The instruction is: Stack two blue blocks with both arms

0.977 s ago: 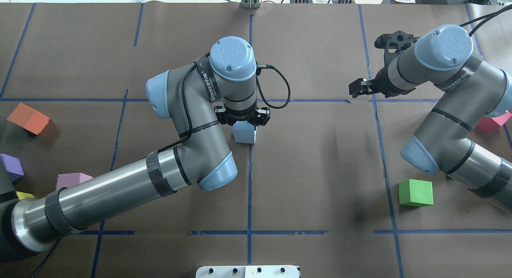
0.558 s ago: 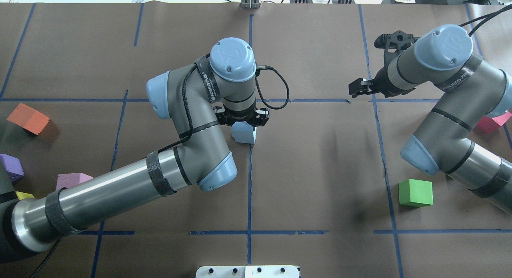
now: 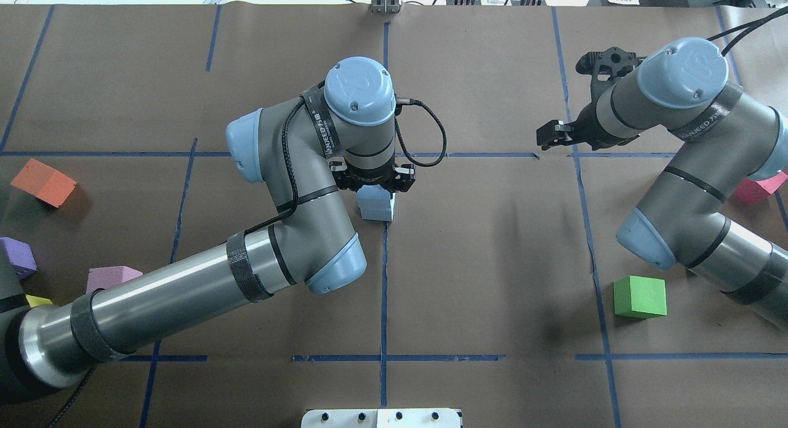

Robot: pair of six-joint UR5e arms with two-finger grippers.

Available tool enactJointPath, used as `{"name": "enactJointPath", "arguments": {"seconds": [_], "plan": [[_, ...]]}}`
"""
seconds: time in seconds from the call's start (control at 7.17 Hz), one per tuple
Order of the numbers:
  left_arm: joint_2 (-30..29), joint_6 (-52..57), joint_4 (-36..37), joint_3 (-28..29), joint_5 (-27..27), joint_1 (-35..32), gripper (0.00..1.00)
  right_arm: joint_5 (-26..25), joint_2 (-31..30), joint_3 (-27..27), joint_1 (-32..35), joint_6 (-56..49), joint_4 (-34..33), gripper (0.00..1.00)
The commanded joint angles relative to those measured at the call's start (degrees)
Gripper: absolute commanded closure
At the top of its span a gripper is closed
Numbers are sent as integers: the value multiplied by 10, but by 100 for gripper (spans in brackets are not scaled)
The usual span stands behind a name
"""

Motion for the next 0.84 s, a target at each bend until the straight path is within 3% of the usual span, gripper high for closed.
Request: {"name": "enactJointPath", "arguments": {"seconds": [0.0,0.28,0.56,0.7], "plan": [[0,10,0,0,7,2,55,0,-1,1,0,0,0,0],[1,20,0,0,7,8,52,0,-1,2,0,1,0,0],[2,37,0,0,6,8,6,0,0,2,0,1,0,0],[2,38,0,-2,6,8,1,0,0,2,0,1,0,0]]}}
